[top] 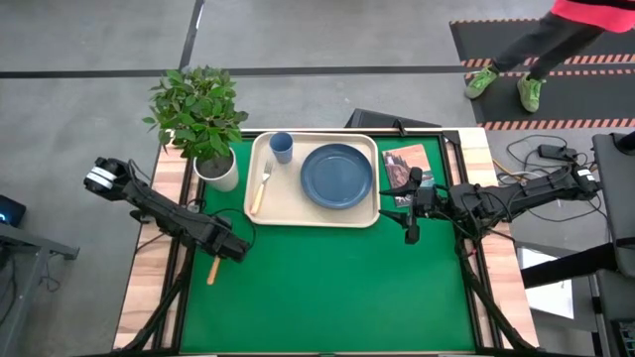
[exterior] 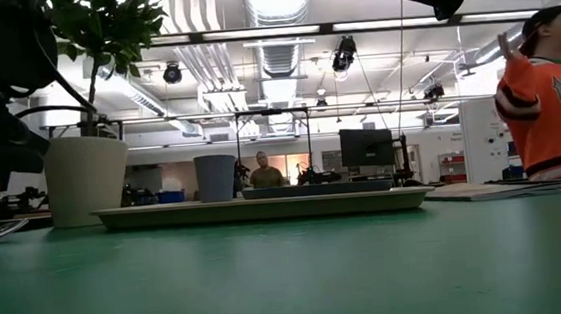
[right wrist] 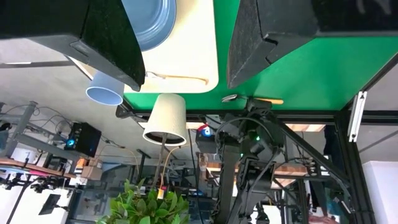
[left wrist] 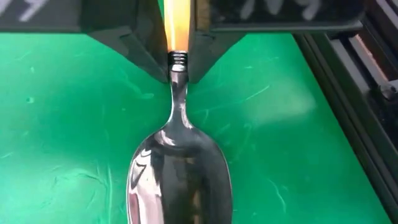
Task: Pick and place plate/cup/fork/spoon on tray
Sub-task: Put the orange spoon on the white food tray beside the orange fork
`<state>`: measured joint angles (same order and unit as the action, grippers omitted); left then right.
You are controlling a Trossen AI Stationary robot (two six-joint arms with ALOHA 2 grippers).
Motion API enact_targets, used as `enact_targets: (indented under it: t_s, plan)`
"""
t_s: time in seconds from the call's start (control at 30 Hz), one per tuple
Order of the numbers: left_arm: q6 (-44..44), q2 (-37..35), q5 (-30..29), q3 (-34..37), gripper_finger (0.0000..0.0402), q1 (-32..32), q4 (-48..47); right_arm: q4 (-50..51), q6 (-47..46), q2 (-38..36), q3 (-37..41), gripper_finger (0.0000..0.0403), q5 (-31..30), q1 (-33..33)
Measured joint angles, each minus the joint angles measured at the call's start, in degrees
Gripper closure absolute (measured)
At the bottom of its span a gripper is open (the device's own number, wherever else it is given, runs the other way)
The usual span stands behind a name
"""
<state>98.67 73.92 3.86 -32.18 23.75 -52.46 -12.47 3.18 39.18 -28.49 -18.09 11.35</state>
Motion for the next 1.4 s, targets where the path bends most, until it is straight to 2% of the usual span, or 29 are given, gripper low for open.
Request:
enact_targets:
  t_s: [0.07,0.43,0.83,1.2,1.4]
  plan:
    - [0.16,-0.04,-0.01,-0.07,0.0384,0.0,-0.1,0.0,-0.02,0.0,0.0,0.0188,0.0,0.02]
    - [1.47,0.03,-0.04,-2.08,0.0375,0.0,0.1,0.05,-0.02,0.0,0.0,0.0188,0.0,0.01]
    - [1.51,0.03,-0.1,-10.98,0.0373,0.02,0.03,0.05,-0.15,0.0,0.0,0.0188,0.0,0.01]
    - [-5.88,6.73,-10.14,-22.25,0.0373,-0.23,-0.05,0.05,-0.11,0.0,0.0,0.0188,0.0,0.0]
    - [-10.47,10.64,-16.74,-27.69,0.0373,-2.89,-0.64,0.05,0.1,0.02,0.0,0.0188,0.0,0.0]
